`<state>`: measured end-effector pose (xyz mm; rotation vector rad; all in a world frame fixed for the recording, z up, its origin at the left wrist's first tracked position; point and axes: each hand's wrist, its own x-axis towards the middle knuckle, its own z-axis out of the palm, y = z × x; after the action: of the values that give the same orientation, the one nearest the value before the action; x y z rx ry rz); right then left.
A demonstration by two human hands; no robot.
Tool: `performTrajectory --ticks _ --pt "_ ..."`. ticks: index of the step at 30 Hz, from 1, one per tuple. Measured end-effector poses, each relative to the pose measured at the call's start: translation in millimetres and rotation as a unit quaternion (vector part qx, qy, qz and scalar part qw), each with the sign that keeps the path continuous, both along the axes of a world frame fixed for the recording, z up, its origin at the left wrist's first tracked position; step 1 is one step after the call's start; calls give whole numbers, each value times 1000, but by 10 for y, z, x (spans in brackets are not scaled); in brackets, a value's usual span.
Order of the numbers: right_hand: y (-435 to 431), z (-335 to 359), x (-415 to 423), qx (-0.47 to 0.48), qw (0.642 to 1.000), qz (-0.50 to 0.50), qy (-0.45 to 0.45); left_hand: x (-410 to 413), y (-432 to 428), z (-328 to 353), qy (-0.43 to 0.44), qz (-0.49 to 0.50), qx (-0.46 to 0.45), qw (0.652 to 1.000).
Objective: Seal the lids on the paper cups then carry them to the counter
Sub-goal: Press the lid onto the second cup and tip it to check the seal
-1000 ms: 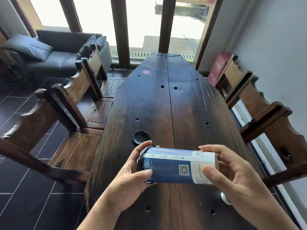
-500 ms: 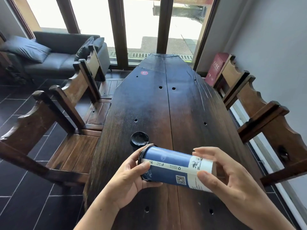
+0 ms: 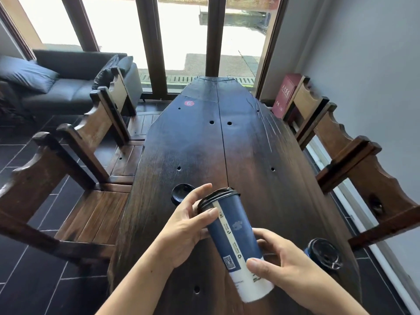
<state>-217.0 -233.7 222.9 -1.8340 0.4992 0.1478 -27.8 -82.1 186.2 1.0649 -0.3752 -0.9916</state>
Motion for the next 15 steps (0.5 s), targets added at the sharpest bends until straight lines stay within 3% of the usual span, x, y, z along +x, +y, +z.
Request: performTrajectory --ticks 4,9,15 --pt "2 -178 -3 36 996 -76 -40 -132 -165 -81 30 20 12 999" --pt "-59 -392 21 91 986 -134 -41 -316 -226 -324 59 -57 3 997" --pt "-311 -642 134 80 992 -94 21 -229 -299 -544 -38 -96 108 989"
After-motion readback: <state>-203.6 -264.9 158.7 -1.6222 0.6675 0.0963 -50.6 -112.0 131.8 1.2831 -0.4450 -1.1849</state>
